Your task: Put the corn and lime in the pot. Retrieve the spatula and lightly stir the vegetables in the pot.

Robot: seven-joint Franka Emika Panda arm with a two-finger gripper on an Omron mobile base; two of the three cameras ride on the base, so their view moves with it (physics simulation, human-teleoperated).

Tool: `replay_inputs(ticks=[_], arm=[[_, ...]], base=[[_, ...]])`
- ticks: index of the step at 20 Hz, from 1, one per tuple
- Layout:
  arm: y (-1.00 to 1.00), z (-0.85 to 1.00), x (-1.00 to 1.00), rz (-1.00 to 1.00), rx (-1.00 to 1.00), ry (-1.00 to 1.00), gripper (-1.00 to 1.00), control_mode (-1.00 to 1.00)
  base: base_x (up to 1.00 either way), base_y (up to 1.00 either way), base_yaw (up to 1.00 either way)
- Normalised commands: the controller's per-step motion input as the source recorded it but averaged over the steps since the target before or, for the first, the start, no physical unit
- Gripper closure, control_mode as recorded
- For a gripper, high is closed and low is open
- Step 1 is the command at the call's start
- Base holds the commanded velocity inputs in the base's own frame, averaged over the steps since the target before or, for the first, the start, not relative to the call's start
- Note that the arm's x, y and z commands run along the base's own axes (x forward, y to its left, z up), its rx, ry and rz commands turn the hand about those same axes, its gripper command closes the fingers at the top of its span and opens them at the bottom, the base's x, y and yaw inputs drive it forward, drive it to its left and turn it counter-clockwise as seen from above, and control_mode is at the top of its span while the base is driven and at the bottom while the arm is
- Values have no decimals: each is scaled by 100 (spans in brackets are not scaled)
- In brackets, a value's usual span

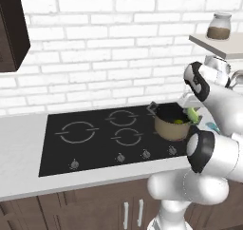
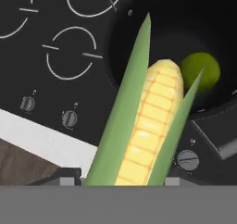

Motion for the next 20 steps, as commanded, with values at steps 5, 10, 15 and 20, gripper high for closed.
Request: replay_inputs(ticks=[5, 10, 15, 20], arm=[[3, -3, 100, 0, -2, 6, 100, -100], [12, -36, 74, 0, -10, -1, 100, -100], [1, -43, 49, 0, -13, -1, 100, -100], [0, -55, 2, 0, -8, 0, 100, -100]], base=[[0, 0, 0], [0, 0, 0], [0, 0, 0], [0, 0, 0]])
